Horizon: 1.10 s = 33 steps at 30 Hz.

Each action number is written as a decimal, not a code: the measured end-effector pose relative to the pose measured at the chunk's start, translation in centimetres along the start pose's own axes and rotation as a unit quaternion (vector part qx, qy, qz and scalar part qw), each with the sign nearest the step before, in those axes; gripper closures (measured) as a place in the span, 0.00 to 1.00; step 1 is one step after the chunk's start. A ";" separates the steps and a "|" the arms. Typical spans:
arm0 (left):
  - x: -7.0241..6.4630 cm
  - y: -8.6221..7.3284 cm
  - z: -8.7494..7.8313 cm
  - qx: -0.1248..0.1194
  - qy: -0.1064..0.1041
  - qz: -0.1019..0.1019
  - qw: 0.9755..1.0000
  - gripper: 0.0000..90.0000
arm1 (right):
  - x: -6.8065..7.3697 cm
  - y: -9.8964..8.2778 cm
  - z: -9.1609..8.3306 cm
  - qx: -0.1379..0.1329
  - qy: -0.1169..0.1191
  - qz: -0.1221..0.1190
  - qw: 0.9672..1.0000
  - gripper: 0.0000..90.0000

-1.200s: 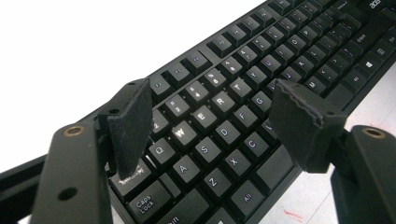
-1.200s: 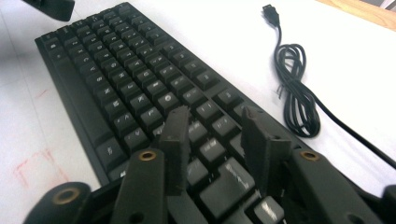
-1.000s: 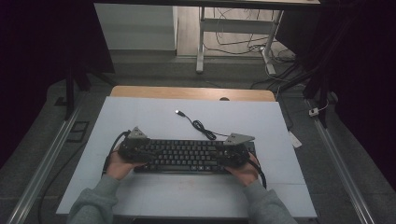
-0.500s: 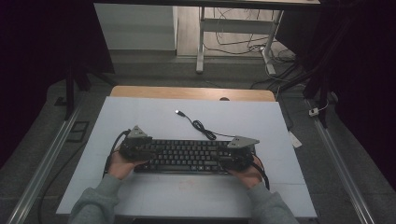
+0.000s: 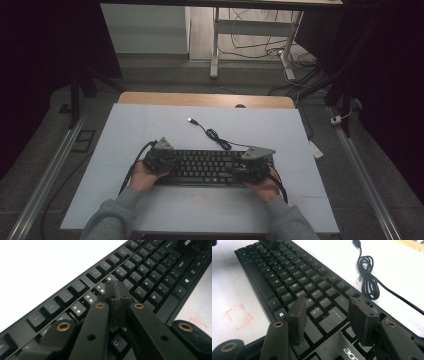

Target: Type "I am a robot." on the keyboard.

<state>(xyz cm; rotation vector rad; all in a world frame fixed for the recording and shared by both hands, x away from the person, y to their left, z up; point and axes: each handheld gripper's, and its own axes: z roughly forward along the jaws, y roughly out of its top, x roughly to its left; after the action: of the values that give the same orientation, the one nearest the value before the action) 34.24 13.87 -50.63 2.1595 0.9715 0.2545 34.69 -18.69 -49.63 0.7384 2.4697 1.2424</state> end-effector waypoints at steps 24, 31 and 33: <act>-0.3 -0.1 1.5 0.026 0.026 0.010 0.999 0.99 | 0.1 0.0 0.1 0.005 0.001 -0.003 1.000 0.55; 0.0 0.0 -0.3 -0.009 0.028 0.000 1.000 0.99 | 0.1 0.0 0.1 0.005 0.000 -0.003 1.000 0.55; 0.1 -0.1 -1.0 -0.015 0.029 -0.002 0.999 0.99 | 0.1 0.0 0.1 0.005 0.001 -0.003 1.000 0.55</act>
<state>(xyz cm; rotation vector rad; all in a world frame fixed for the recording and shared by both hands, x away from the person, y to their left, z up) 33.80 14.47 -50.00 2.1330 0.9979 0.3288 34.68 -18.56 -49.70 0.7321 2.4792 1.2290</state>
